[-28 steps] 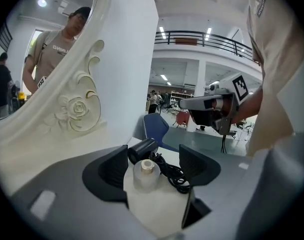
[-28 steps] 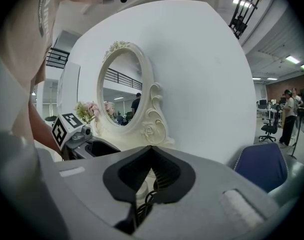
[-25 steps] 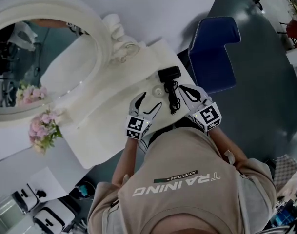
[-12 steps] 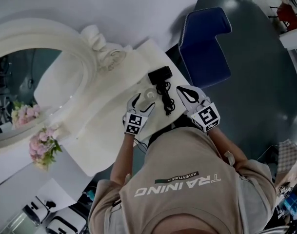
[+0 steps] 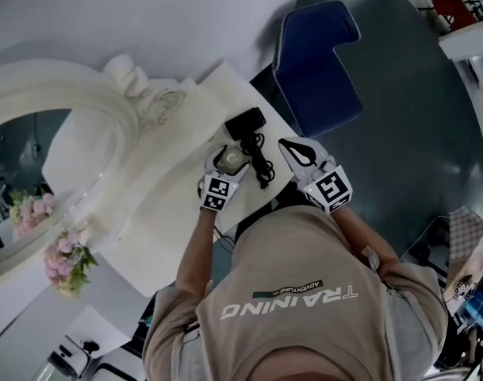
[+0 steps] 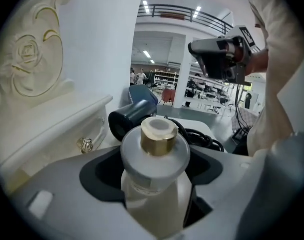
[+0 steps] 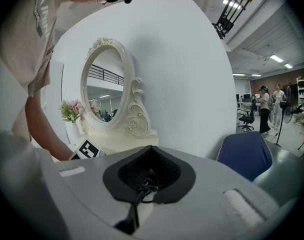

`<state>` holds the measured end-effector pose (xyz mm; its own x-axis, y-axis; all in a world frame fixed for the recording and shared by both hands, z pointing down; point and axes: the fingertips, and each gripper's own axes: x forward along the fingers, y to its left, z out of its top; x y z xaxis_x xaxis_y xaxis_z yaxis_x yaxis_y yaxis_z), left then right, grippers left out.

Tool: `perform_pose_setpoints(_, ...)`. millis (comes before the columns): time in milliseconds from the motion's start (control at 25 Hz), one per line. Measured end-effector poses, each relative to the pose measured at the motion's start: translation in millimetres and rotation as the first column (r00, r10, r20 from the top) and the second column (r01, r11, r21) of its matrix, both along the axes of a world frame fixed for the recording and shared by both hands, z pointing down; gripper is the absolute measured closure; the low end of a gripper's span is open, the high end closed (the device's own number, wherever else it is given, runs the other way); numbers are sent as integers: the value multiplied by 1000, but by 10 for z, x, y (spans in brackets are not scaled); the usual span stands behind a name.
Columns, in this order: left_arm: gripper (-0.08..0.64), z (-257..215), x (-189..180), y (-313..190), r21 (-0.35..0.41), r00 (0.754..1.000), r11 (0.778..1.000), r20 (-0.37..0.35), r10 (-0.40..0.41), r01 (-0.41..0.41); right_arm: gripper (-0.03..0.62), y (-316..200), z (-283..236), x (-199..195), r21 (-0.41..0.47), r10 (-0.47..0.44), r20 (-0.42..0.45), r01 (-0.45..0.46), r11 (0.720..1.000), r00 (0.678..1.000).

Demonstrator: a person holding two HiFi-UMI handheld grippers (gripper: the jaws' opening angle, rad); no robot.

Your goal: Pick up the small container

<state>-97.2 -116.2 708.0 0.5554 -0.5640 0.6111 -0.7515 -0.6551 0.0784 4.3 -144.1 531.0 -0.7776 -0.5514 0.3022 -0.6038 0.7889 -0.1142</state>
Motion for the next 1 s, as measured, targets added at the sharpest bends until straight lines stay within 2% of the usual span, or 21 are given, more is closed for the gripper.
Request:
perform_pose_setpoints(280, 195, 99, 83, -66, 41, 998, 998, 56, 40, -43, 589, 18, 61, 125, -22, 26, -25, -27, 999, 999)
perform_pose_setpoints(520, 196, 109, 110, -75, 71, 997, 995, 36, 71, -74, 589, 3, 83, 194, -30, 37, -40, -38, 999, 999)
perform_pose_setpoints(720, 202, 118, 118, -87, 90, 996, 993, 53, 72, -77, 589, 4, 70, 180, -31, 31, -32, -32, 999, 999)
perform_pose_setpoints(1000, 206, 130, 121, -77, 79, 996, 994, 58, 74, -79, 589, 102, 82, 143, -35, 10, -28, -11, 999, 1000)
